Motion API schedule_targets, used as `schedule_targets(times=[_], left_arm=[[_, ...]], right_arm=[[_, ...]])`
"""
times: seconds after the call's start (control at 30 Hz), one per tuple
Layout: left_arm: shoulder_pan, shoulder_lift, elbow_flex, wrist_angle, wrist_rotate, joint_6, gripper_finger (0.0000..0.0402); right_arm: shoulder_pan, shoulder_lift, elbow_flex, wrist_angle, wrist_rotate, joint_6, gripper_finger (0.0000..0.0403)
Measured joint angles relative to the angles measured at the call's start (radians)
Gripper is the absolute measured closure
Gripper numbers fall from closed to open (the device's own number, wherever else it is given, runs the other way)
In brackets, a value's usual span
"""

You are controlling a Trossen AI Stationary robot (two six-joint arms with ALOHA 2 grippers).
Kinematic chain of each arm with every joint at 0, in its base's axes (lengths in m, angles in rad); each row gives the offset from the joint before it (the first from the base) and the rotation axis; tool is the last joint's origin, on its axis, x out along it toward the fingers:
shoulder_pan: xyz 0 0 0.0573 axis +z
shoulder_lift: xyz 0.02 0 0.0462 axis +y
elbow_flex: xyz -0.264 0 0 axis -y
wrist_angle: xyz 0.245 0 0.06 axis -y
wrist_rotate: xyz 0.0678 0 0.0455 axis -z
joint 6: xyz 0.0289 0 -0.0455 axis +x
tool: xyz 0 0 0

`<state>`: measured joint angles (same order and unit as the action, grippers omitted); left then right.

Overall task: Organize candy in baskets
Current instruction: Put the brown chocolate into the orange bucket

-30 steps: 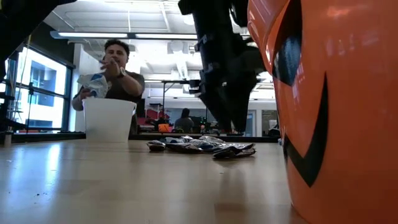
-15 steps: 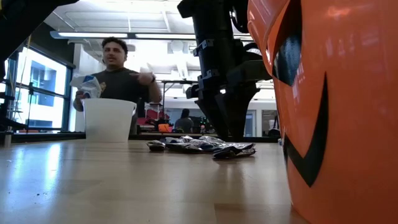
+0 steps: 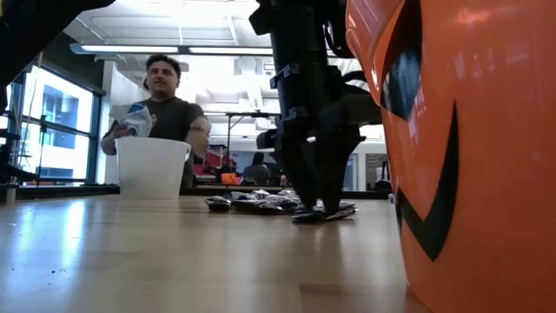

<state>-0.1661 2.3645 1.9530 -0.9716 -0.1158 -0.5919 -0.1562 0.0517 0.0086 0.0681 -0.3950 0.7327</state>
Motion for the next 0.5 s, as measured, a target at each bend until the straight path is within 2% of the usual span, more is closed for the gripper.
schedule_targets(times=[0.5], left_arm=[[-0.004, 0.052, 0.005, 0.024, 0.045, -0.010, 0.0235]], right_arm=[[0.000, 0.000, 0.000, 0.000, 0.000, 0.000, 0.0265]])
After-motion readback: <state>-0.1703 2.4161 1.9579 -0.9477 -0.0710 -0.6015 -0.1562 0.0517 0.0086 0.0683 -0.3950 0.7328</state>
